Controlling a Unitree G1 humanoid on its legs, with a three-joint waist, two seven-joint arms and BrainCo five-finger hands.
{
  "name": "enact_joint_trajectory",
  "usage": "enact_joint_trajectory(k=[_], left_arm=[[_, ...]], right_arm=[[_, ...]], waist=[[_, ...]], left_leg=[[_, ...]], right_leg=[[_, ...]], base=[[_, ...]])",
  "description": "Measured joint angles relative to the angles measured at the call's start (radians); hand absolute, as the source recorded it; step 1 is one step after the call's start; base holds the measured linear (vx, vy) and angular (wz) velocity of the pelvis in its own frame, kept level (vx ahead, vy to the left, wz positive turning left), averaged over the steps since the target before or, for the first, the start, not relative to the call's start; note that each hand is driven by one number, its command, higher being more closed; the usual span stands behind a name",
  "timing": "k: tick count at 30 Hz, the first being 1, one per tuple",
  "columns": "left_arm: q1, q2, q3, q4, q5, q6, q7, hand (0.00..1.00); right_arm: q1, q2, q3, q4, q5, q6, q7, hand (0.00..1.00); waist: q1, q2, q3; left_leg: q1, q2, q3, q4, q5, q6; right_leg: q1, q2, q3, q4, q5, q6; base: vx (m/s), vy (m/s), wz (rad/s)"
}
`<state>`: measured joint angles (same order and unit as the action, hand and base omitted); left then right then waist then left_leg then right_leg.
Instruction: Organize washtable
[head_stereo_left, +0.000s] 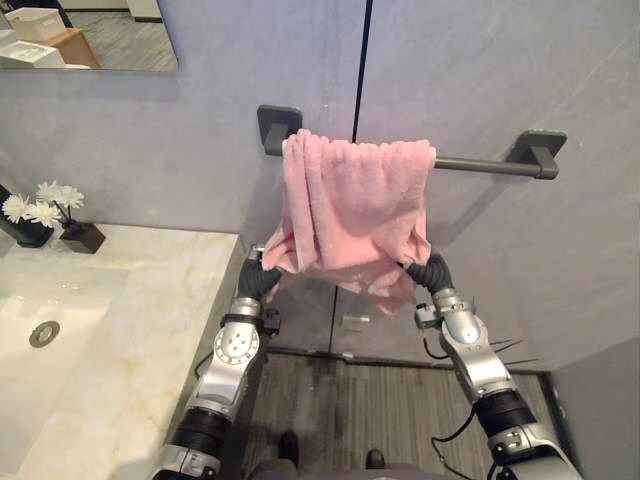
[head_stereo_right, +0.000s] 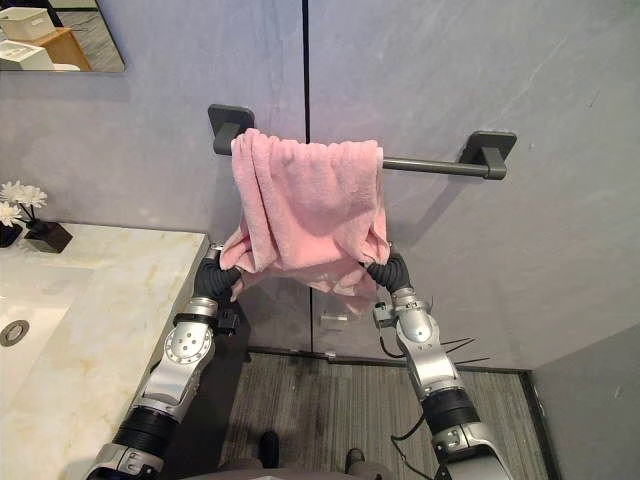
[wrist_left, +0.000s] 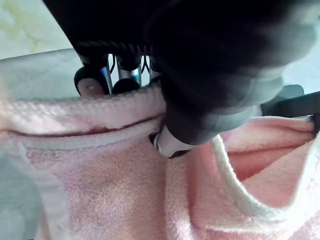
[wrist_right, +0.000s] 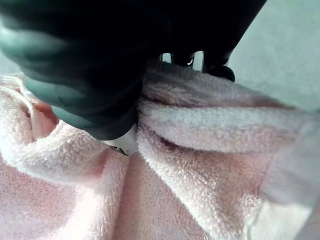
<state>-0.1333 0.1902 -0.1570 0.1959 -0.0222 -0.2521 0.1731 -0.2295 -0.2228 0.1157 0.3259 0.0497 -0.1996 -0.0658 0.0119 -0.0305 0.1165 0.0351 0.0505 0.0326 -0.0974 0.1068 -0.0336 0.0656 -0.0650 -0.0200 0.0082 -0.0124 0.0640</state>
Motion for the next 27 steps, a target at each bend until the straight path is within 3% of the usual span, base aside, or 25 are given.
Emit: enact_joint_trajectory(k=[18,27], left_arm=[[0.043,-0.070,0.000,0.089,-0.125,0.009,-0.053,1.00],[0.043,-0.101,0.000,0.089,-0.143,0.009,-0.066,1.00]], right_arm=[[0.018,0.087,-0.069,0.083,0.059,0.008,0.000,1.00],[0.018,0.127,-0.125,0.083,0.067,0.007,-0.009,1.00]], waist=[[-0.033,0.004,0.002],[-0.053,0.029,0.004]], left_leg=[[0.004,-0.009,0.012,-0.005,-0.004,-0.003],[0.005,-0.014,0.011,-0.006,-0.008,-0.002]], right_leg=[[0.002,-0.001,0.008,-0.018,0.004,0.005],[0.013,-0.006,0.002,-0.031,0.005,0.006]], base=[[-0.01,0.000,-0.01],[0.00,0.000,0.00]])
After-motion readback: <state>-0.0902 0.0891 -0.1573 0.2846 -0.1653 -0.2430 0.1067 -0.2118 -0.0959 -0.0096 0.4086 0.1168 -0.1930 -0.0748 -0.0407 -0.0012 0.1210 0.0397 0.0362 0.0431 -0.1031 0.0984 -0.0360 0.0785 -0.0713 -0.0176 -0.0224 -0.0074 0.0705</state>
